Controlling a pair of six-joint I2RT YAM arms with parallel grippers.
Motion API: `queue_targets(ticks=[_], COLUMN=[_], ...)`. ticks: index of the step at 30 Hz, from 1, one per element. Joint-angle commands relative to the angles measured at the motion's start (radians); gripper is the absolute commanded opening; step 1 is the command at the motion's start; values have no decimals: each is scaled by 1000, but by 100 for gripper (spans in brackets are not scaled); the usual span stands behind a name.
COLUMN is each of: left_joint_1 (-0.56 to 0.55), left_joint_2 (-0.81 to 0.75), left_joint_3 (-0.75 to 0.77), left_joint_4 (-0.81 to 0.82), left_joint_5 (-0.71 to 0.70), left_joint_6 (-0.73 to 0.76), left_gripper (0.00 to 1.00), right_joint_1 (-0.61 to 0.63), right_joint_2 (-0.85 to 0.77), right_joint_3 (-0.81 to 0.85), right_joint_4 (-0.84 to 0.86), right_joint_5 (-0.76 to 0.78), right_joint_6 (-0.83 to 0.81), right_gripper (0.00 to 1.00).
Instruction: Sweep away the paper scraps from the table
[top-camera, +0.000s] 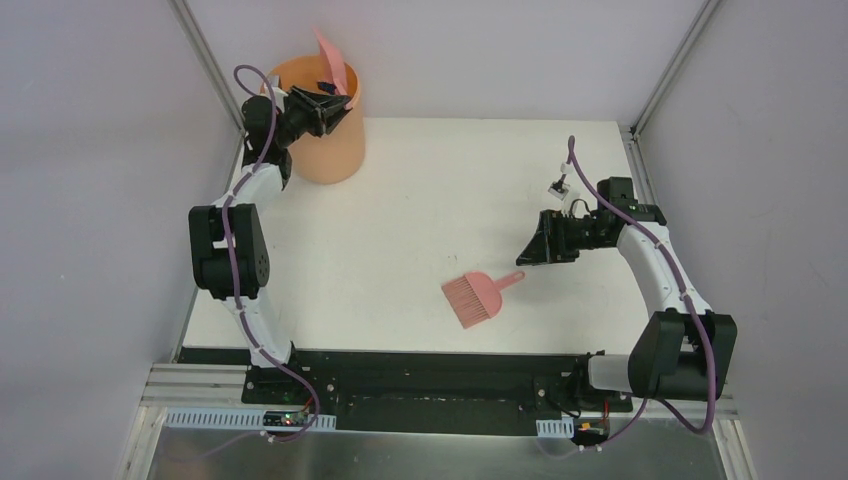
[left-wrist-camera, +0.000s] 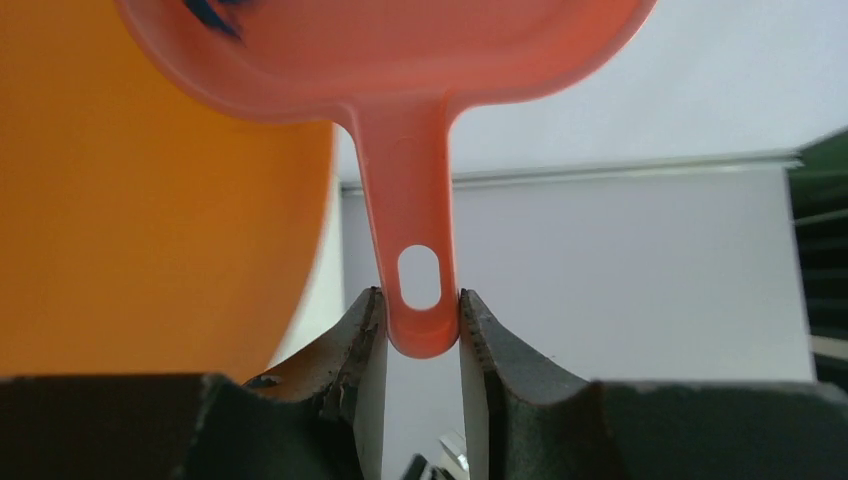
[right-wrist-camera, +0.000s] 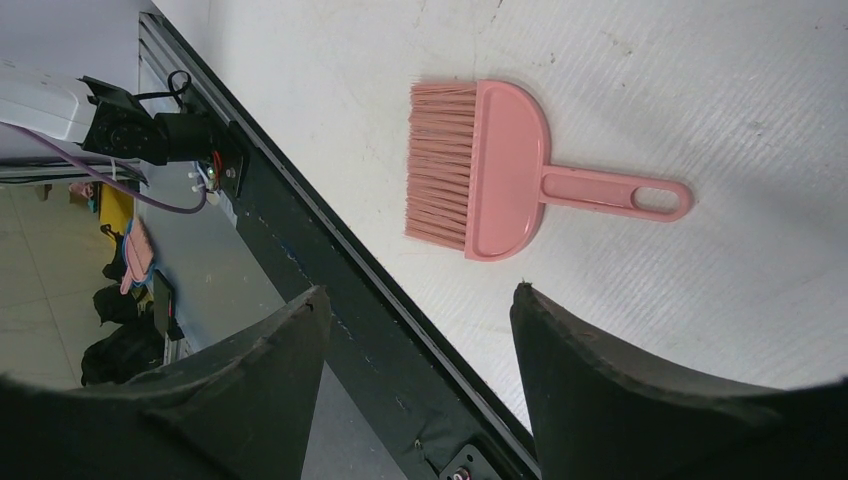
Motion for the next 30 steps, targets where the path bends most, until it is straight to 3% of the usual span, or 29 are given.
queue_targets(ticks=[1,9,17,20,23,27,30], left_joint_1=[-14,-14,-22,-52,-122,-228,-283], left_joint_2=[-35,-44,-118,-178,-257,-332,-377], left_joint_3=[-3,3,16,24,43,100,103], left_joint_4=[239,232,217,62,-171,-531,-671], left_joint_5=[71,84,133,161,161,86,12], left_joint_6=[-147,-136,-16,132,371,680,794], left_gripper=[0,0,0,0,0,0,0], right_joint_1=[-6,-5,-6,-6,-5,-6,-7], right_joint_2=[8,14,19,31,33,30,31], right_joint_3=[3,6,8,11,11,9,8], right_joint_4=[9,4,9,17,16,21,27], right_joint_5=[-10,-13,0,30,35,42,55], right_joint_6=[-30,-35,-31,-20,-19,-14,-5], right_gripper=[69,69,69,69,69,69,69])
